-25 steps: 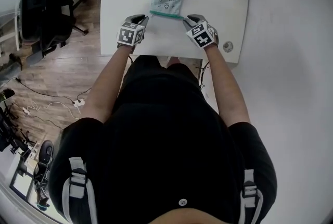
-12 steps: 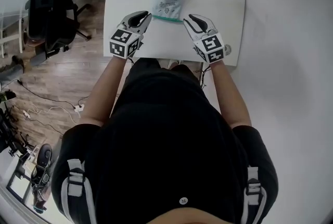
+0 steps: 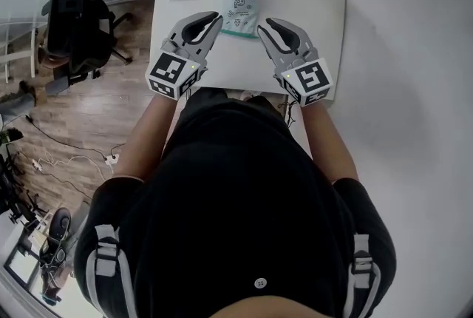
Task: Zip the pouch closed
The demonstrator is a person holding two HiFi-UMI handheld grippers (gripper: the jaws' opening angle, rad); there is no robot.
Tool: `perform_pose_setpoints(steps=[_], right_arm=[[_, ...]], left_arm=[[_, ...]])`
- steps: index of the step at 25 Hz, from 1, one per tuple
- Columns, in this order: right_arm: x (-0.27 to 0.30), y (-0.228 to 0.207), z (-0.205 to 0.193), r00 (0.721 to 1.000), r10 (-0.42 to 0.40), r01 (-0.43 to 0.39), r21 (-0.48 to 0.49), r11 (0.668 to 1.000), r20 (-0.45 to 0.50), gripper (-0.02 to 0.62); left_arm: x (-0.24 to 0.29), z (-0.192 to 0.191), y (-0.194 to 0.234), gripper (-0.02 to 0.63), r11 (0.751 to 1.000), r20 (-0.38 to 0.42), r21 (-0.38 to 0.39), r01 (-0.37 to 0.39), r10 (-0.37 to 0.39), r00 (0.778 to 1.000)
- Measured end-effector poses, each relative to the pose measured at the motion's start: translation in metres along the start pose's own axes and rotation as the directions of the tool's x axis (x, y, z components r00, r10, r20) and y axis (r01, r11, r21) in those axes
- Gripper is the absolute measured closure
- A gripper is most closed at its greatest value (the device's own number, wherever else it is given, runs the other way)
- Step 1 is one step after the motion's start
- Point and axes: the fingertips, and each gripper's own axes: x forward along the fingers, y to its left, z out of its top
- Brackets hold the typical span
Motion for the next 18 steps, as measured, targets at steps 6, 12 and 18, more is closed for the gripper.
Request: perform_pose_setpoints(steps=[6, 12, 18], right_arm=[[-0.009, 0.005, 0.042, 0.992, 0.009, -0.004, -0.036, 0.999, 0.127, 0.532], [-0.018, 0.008, 0.066, 0.983, -0.006, 0.016, -0.056, 0.998, 0.181, 0.569], [-0.027, 0.009, 0.080, 0.978, 0.016, 0.002, -0.084, 0.996, 0.207, 0.586]], left_arm=[[-0.006, 0.025, -0.003, 0.597, 1.000, 0.064, -0.004, -0.008, 0.008, 0.998], [-0.014, 0.041, -0.007, 0.598, 1.000, 0.098, 0.004, -0.017, 0.017, 0.995], [-0.013, 0.052, -0.018, 0.598, 1.000, 0.130, 0.020, 0.000, -0.003, 0.992]])
